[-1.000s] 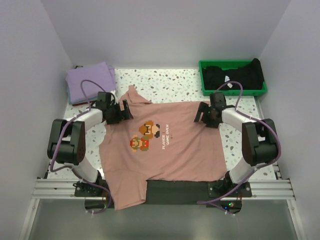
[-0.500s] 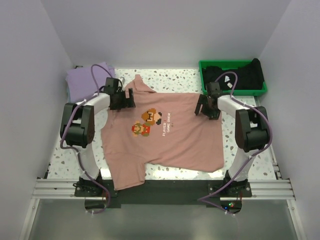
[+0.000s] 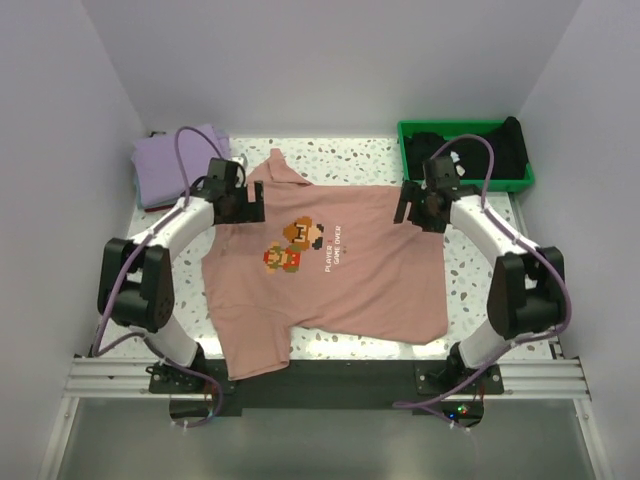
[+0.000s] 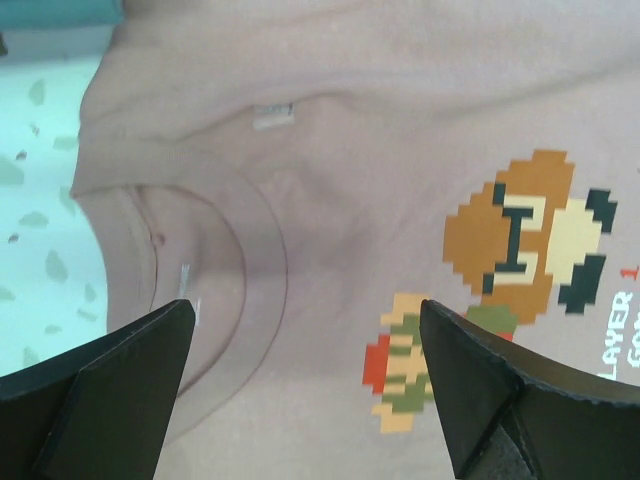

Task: Fold and stack the t-shirts
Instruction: Flatten the tshirt out

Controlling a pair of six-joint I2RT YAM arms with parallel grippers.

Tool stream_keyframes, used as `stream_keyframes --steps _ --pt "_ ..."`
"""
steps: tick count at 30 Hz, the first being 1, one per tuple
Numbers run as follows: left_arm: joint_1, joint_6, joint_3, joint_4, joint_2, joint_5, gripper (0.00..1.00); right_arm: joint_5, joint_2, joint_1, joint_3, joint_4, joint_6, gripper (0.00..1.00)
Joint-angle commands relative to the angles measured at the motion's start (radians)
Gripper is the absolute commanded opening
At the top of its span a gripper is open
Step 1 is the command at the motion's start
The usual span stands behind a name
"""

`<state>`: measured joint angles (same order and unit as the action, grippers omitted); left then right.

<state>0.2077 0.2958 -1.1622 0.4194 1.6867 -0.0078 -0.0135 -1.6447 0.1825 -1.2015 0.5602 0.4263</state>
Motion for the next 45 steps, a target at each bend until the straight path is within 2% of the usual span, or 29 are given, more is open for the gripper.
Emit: stream_keyframes --steps 1,6,10,23,27,35,45 --pt "-0.004 0.025 0.087 0.024 -0.085 -0.023 1.0 0.072 0.1 0.037 0.078 0.029 0.02 0.8" --pt "-0.028 0.065 0.206 0.006 -0.159 0.055 1.0 0.095 0.198 0.121 0.239 -0.014 0.1 0.79" --pt "-0.059 0.074 0.301 -0.025 -0.196 0.098 1.0 0.081 0.236 0.132 0.332 -0.036 0.126 0.79" --pt "-0.123 0.032 0.291 -0.082 -0.032 0.103 1.0 -0.012 0.206 0.132 0.402 -0.063 0.155 0.82" --pt "-0.131 0.006 0.247 -0.116 0.03 0.138 1.0 -0.078 0.201 0.13 0.41 -0.086 0.17 0.84" --pt "-0.131 -0.029 0.093 -0.119 0.198 0.189 1.0 -0.105 0.105 0.088 0.375 -0.135 0.163 0.84" --pt "-0.131 -0.083 -0.138 -0.076 0.361 0.204 1.0 -0.114 -0.053 0.045 0.212 -0.123 0.138 0.83"
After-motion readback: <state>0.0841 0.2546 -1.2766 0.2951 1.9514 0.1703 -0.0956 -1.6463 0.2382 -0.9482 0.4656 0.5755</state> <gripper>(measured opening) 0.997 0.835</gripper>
